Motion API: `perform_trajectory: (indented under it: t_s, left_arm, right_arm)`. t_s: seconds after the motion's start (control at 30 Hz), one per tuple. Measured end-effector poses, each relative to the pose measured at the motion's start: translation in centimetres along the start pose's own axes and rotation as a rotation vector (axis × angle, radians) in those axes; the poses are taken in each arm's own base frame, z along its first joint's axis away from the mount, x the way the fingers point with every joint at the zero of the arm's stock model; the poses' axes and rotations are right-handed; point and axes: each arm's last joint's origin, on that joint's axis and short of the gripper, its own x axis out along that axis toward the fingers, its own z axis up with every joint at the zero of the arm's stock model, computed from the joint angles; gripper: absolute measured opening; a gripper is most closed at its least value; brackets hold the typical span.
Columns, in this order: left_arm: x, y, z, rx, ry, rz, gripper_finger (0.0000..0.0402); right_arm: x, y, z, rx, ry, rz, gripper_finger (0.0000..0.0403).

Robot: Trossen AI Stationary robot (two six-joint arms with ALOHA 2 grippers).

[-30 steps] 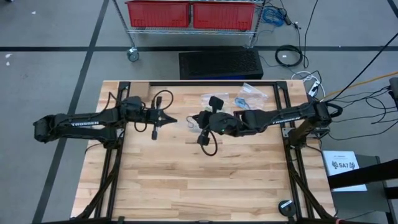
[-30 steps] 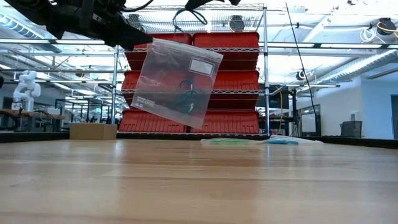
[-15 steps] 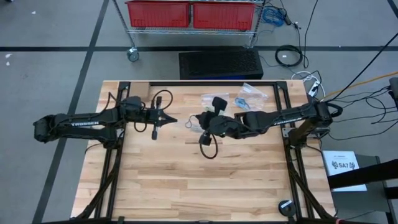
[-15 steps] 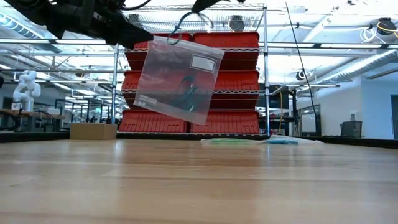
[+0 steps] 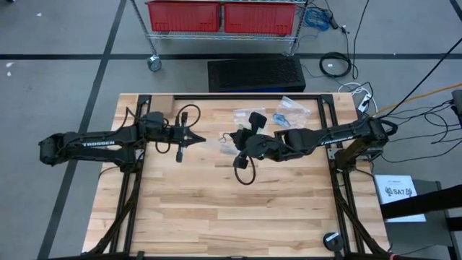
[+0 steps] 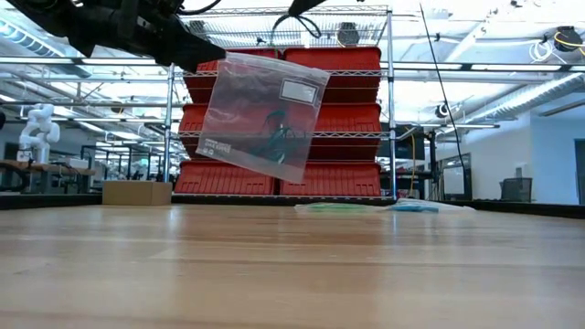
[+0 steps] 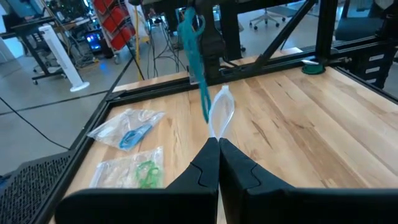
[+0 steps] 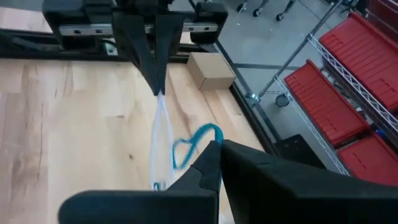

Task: Sort rubber bands
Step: Put the blue rubber band into the transparent zip bag

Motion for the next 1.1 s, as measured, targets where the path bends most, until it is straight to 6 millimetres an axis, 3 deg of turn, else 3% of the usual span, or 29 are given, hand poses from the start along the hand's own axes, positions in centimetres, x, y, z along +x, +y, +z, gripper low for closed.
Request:
perform_trajectory:
  t_s: [0.67, 0.93, 1.1]
  left_arm:
    - [0.0, 0.0, 0.0, -0.011, 0.0, 0.0, 0.0003]
    - [0.0, 0.0, 0.0, -0.015, -0.002, 0.001, 0.0003]
    - [0.0, 0.0, 0.0, -0.016, -0.001, 0.0, 0.0003]
  right_arm:
    - [1.5, 1.9, -1.0, 0.022, 0.05, 0.072, 0.0]
    - [4.5, 2.8, -2.3, 0.029, 0.118, 0.138, 0.0]
    - [5.9, 2.4, -2.8, 0.046, 0.146, 0.133, 0.0]
